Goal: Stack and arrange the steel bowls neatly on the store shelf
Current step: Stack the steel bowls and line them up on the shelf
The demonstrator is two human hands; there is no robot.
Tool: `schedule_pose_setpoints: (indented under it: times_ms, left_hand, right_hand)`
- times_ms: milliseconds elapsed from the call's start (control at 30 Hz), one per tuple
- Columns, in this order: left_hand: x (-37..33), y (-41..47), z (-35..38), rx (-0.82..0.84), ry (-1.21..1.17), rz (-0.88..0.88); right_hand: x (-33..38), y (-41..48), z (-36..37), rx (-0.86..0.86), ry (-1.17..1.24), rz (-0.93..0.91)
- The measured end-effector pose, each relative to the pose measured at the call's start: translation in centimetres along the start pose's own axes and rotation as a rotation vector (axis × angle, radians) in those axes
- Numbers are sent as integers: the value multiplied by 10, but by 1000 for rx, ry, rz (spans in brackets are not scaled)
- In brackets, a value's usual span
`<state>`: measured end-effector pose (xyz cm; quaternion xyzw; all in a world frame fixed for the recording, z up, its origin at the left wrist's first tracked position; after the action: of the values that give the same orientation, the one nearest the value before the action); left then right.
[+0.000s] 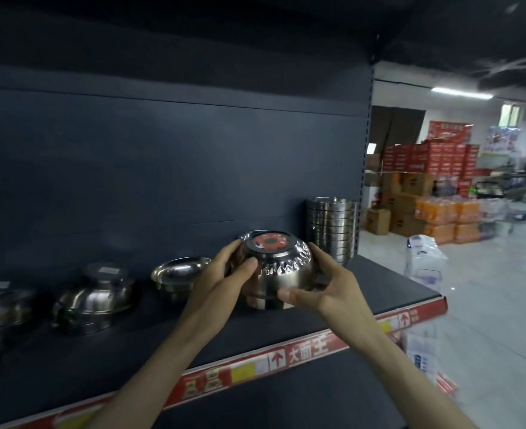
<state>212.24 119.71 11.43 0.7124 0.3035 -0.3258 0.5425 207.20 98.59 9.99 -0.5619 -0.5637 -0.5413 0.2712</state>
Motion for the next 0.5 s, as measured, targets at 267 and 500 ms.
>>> schedule_pose_setpoints:
  times_ms: [267, 500]
  left_hand:
    - [-9, 9, 27, 24, 1, 47]
    - [-12, 9, 24, -4, -6, 108]
  right_hand:
    - [0, -4, -19, 5, -28, -18]
    - [-2, -5, -19, 42, -85, -22]
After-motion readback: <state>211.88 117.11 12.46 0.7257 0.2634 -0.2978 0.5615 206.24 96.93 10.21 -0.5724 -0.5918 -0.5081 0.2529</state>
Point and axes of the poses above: each hand's wrist, its own y-axis towards the middle knuckle, its own z-axis out of the palm, x = y × z, the point moved 6 cm from there along y, towards the middle knuckle, and after that the axes turned 11 degrees about z, right-handed, at the moved point
